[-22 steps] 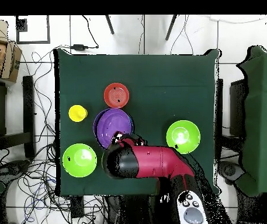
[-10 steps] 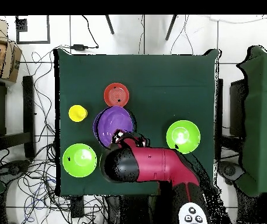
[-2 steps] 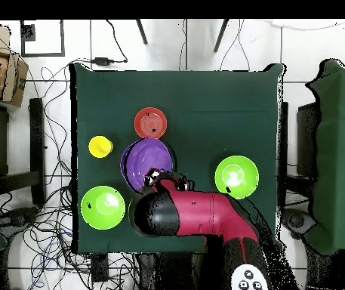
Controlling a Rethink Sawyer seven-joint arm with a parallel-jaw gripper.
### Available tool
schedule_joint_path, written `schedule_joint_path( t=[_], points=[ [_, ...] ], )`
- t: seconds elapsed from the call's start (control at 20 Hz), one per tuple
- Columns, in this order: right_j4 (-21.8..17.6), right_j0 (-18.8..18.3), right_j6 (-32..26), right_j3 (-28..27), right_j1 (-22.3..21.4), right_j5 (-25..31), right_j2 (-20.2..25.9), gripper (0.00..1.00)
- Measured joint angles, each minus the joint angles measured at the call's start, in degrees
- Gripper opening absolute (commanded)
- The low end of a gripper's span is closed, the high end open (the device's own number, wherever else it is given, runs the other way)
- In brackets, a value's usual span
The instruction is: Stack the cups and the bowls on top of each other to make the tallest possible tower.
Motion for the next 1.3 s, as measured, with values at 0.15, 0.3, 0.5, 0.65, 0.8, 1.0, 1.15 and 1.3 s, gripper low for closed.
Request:
schedule_joint_path(
  t=[0.15, 0.3, 0.5, 0.65, 0.8, 1.0, 1.15, 1.3],
  points=[
    [0.0, 0.2, 0.0, 0.0, 0.0, 0.0, 0.0, 0.00],
    [0.2, 0.4, 0.0, 0.0, 0.0, 0.1, 0.0, 0.00],
    [1.1, 1.3, 0.0, 0.0, -0.3, 0.7, 0.0, 0.00],
    [1.5, 1.8, 0.0, 0.0, -0.7, 1.0, 0.0, 0.00],
    [2.0, 2.9, 0.0, 0.0, -1.3, 1.0, 0.0, 0.00],
    [2.4, 4.3, 0.0, 0.0, -1.4, 1.0, 0.0, 0.00],
    [2.5, 5.1, 0.0, -0.1, -1.4, 1.2, 0.0, 0.00],
    [2.5, 5.8, 0.0, -0.3, -1.4, 1.6, 0.0, 0.00]
  ],
)
